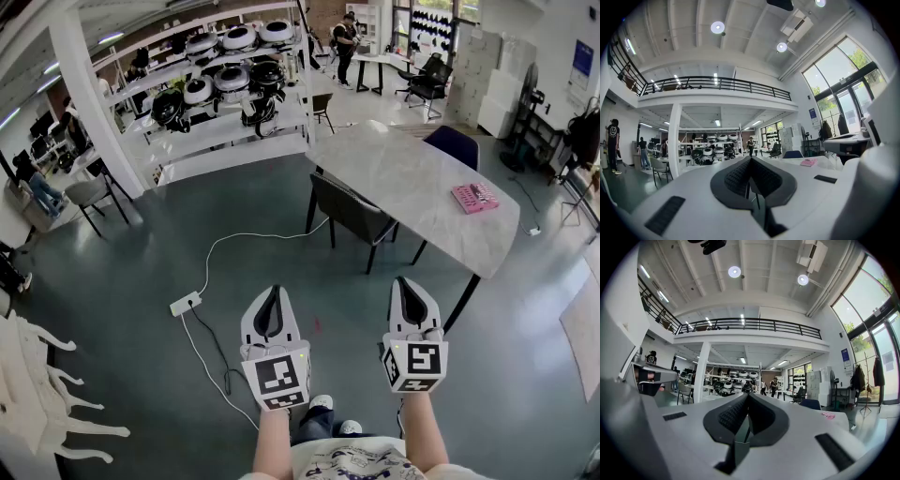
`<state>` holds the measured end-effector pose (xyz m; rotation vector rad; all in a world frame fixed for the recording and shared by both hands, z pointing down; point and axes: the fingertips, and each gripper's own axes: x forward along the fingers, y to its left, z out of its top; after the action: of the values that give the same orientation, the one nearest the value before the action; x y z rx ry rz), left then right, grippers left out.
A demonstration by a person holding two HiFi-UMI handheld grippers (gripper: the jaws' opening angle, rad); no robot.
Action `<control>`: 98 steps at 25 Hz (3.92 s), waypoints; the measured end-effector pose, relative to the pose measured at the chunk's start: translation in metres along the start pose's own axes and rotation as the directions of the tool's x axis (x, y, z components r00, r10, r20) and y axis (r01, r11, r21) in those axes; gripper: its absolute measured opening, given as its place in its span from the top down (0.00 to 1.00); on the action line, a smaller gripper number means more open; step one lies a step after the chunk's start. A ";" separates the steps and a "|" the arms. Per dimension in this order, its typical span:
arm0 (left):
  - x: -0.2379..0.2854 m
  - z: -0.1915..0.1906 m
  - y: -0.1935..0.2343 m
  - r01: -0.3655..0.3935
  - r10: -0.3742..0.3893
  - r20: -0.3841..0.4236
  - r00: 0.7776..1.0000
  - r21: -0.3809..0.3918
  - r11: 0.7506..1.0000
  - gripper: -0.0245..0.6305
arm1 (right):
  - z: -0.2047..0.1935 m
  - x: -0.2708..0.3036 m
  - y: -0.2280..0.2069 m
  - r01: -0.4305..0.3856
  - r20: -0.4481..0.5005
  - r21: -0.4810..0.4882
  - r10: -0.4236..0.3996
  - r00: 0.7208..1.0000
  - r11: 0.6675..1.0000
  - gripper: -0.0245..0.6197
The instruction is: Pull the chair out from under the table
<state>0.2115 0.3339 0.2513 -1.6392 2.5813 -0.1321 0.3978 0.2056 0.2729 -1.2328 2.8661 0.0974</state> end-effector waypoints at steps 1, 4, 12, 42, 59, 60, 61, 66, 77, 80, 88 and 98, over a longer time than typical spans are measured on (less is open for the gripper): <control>0.000 0.000 0.000 -0.001 0.001 0.001 1.000 0.000 1.000 0.94 | 0.000 0.000 0.000 0.000 0.001 0.003 0.000 1.000 1.000 0.95; 0.000 0.000 -0.001 -0.001 0.001 0.001 1.000 0.001 1.000 0.94 | 0.001 0.000 -0.001 0.000 0.004 0.006 0.000 1.000 1.000 0.95; 0.006 -0.005 -0.002 0.004 -0.004 -0.005 1.000 -0.006 1.000 0.94 | -0.004 0.003 -0.001 0.001 -0.004 0.005 -0.001 1.000 1.000 0.95; 0.139 -0.049 0.067 0.089 -0.094 -0.043 0.995 -0.113 0.990 0.63 | -0.038 0.131 0.033 -0.042 -0.080 -0.004 0.042 0.996 0.999 0.60; 0.349 -0.058 0.075 0.036 -0.042 -0.064 0.997 -0.089 0.995 0.63 | -0.060 0.352 -0.026 -0.115 -0.096 -0.006 0.114 0.989 0.993 0.60; 0.365 -0.060 0.075 0.031 -0.037 -0.073 0.997 -0.087 0.996 0.63 | -0.060 0.367 -0.032 -0.121 -0.094 -0.009 0.120 0.988 0.993 0.60; 0.380 -0.061 0.074 0.027 -0.033 -0.076 0.997 -0.082 0.996 0.63 | -0.060 0.382 -0.038 -0.127 -0.092 -0.011 0.125 0.988 0.992 0.60; 0.452 -0.062 0.066 0.021 -0.026 -0.074 0.997 -0.064 0.998 0.63 | -0.066 0.453 -0.065 -0.148 -0.093 -0.011 0.146 0.985 0.989 0.60; 0.567 -0.088 0.064 0.047 -0.051 -0.114 0.992 -0.044 0.998 0.63 | -0.102 0.557 -0.092 -0.176 -0.153 -0.005 0.173 0.973 0.984 0.59; 0.593 -0.106 0.066 0.075 -0.082 -0.146 0.986 -0.047 0.996 0.63 | -0.118 0.578 -0.092 -0.171 -0.183 -0.003 0.168 0.969 0.985 0.59; 0.674 -0.142 0.073 0.176 -0.179 -0.179 0.967 -0.034 0.984 0.63 | -0.156 0.636 -0.093 -0.122 -0.246 -0.008 0.117 0.962 0.992 0.58; 0.773 -0.177 0.061 0.404 -0.397 -0.226 0.889 -0.017 0.915 0.62 | -0.201 0.679 -0.093 -0.070 -0.342 -0.070 0.042 0.939 0.995 0.56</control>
<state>-0.1917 -0.3349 0.4031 -2.2440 2.3233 -0.4034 0.0000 -0.3632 0.4399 -1.2975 3.2224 -0.0002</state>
